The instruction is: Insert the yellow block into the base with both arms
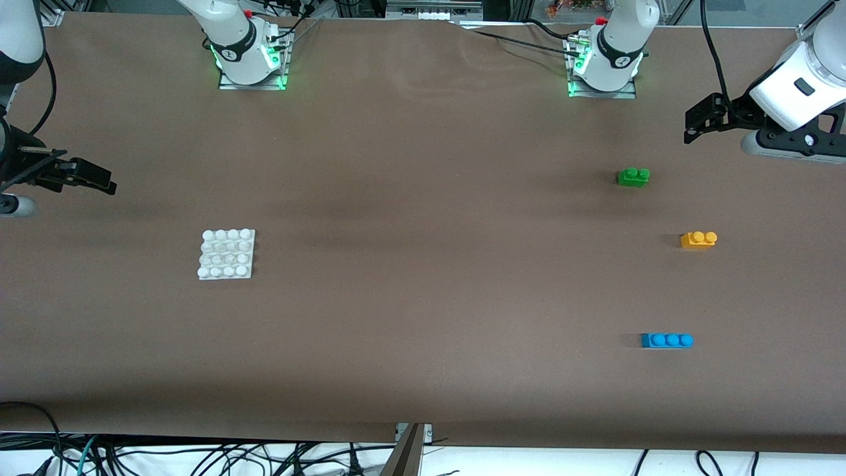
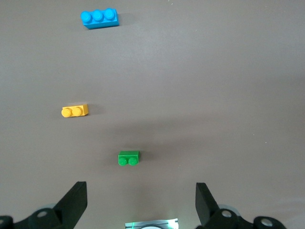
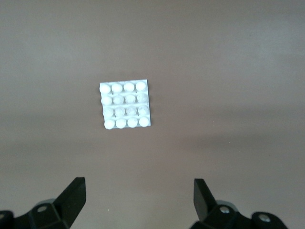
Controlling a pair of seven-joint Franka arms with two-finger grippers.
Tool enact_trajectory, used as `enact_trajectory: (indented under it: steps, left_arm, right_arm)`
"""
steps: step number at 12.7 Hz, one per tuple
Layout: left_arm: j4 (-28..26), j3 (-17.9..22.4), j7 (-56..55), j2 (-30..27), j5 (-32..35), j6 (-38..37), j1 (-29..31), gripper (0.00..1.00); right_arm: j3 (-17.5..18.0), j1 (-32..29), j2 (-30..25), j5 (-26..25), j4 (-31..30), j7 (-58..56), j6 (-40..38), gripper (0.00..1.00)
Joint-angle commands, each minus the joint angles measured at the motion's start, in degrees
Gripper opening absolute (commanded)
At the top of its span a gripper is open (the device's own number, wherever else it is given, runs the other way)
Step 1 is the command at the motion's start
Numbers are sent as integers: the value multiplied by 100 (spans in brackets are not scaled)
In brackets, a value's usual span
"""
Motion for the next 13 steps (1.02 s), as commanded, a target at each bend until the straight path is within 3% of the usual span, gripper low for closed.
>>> enact_trajectory:
  steps: [1, 4, 8, 11, 13]
  left_arm:
    - [191, -20, -50, 79, -104, -145, 8, 100]
    - [191, -20, -41, 79, -104, -145, 8, 100]
    - [200, -20, -41, 79, -104, -145, 8, 100]
    - [200, -20, -41, 79, -104, -145, 8, 100]
    - [200, -20, -41, 79, -104, -145, 8, 100]
  right_arm:
    - [-21, -170, 317, 63, -16, -213, -115, 100]
    - [-21, -223, 774, 98, -173, -213, 216, 100]
    - [-21, -223, 916, 433, -1288, -204, 2017, 100]
    - [-3, -214, 1250, 441, -1667, -396, 3037, 100]
    - [23, -206, 1408, 851, -1974, -406, 3626, 100]
